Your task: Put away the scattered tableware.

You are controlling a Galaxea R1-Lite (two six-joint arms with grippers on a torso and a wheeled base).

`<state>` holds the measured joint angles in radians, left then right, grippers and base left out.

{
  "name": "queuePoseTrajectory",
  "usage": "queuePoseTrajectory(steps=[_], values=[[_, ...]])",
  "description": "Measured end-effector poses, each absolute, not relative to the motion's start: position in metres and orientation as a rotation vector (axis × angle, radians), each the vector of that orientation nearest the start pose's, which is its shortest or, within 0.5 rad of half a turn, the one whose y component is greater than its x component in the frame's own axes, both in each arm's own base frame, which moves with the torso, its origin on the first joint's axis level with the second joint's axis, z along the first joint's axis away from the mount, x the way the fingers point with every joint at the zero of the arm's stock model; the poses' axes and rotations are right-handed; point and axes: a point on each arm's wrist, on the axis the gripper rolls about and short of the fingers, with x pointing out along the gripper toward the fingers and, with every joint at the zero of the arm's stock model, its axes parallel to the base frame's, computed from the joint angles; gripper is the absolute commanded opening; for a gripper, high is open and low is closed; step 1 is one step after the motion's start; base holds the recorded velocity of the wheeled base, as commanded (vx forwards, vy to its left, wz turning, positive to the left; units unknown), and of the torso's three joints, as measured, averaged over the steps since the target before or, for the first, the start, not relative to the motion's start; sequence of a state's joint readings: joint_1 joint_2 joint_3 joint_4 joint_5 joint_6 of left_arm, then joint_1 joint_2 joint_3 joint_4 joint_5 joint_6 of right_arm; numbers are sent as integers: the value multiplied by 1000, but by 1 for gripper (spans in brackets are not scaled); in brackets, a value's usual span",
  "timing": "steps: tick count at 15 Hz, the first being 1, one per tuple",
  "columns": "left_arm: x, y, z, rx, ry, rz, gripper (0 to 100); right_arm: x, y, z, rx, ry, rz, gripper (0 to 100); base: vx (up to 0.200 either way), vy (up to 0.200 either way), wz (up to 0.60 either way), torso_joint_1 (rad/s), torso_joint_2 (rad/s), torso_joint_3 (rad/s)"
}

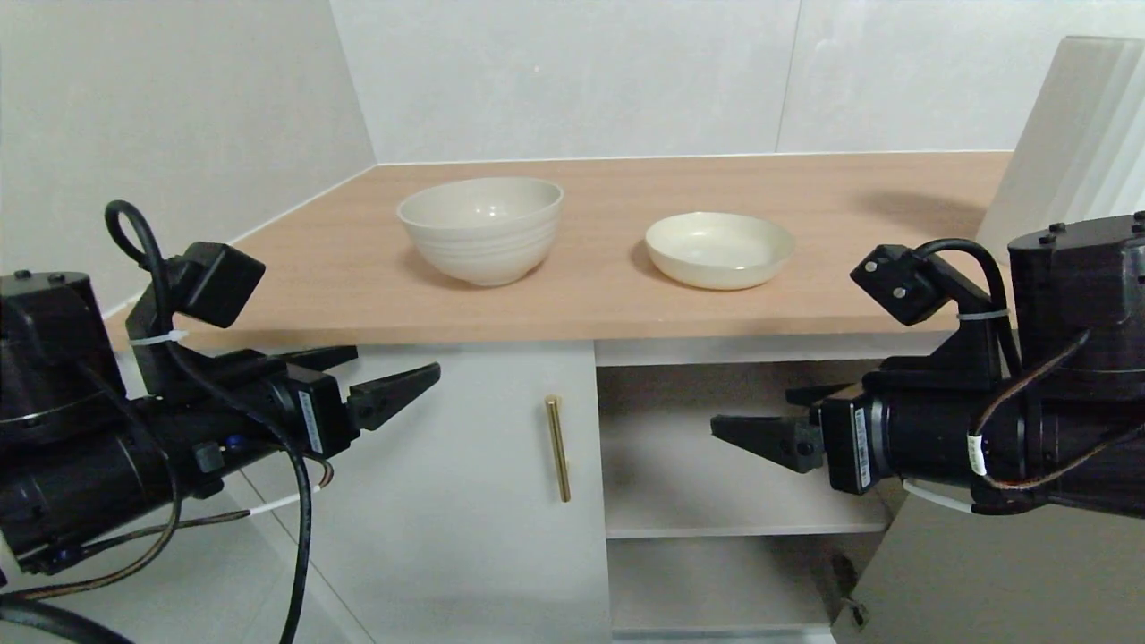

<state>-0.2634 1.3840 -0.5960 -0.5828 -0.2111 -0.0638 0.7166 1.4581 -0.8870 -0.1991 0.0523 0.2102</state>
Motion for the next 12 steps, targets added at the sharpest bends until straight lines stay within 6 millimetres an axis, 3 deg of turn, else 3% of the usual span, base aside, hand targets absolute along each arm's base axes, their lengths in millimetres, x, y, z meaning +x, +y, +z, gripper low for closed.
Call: queuePoseTrajectory(steps=[12], values=[[212,-62,207,-55,199,-471,100,180,162,238,86,374,773,100,0,0,0,149,-485,-325]])
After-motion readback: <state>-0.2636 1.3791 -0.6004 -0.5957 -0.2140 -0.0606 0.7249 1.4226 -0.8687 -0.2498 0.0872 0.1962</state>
